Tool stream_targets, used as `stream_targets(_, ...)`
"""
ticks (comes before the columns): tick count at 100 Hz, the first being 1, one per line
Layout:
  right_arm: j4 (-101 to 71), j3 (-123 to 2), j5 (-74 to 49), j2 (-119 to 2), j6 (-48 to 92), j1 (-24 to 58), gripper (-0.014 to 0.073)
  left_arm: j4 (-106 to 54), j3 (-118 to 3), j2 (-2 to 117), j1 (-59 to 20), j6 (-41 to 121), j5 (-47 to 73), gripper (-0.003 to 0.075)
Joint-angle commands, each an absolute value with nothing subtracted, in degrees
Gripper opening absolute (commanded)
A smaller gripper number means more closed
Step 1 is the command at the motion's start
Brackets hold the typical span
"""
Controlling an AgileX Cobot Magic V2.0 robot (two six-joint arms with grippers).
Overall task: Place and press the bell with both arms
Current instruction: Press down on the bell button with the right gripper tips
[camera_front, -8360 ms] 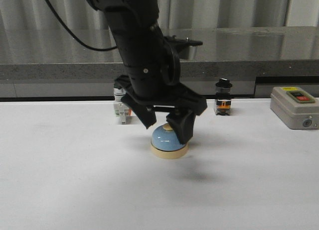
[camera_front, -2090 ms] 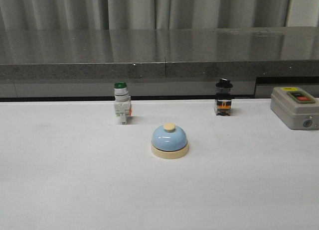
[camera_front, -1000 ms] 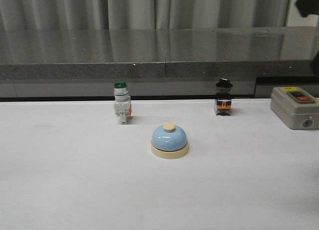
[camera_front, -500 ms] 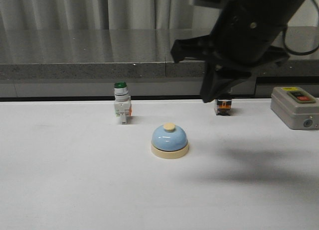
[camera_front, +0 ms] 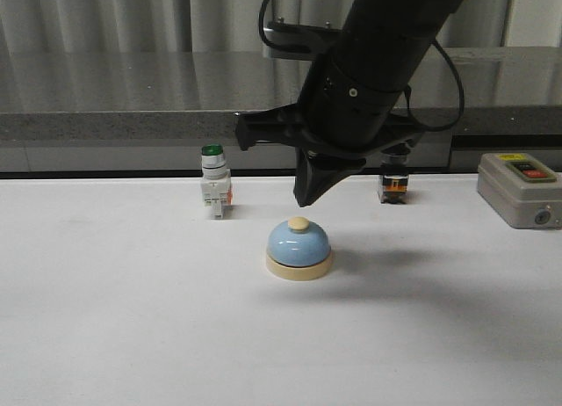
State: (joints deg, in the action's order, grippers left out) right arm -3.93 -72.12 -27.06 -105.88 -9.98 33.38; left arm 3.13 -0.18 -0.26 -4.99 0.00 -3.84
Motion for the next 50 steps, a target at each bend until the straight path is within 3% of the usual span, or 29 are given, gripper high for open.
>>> stream_targets(1,-4.1,-73.9,-24.0,-103.8,-9.4,33.4,-0.0064,3.1,3.0,-2.1,-5.0,-0.5,-8.0,-0.0021)
stream_targets(50,-4.1,-73.9,-24.0,-106.7,-9.4,33.4,-0.0064,3.1,3.0,-2.1,-5.0,-0.5,-8.0,-0.0021)
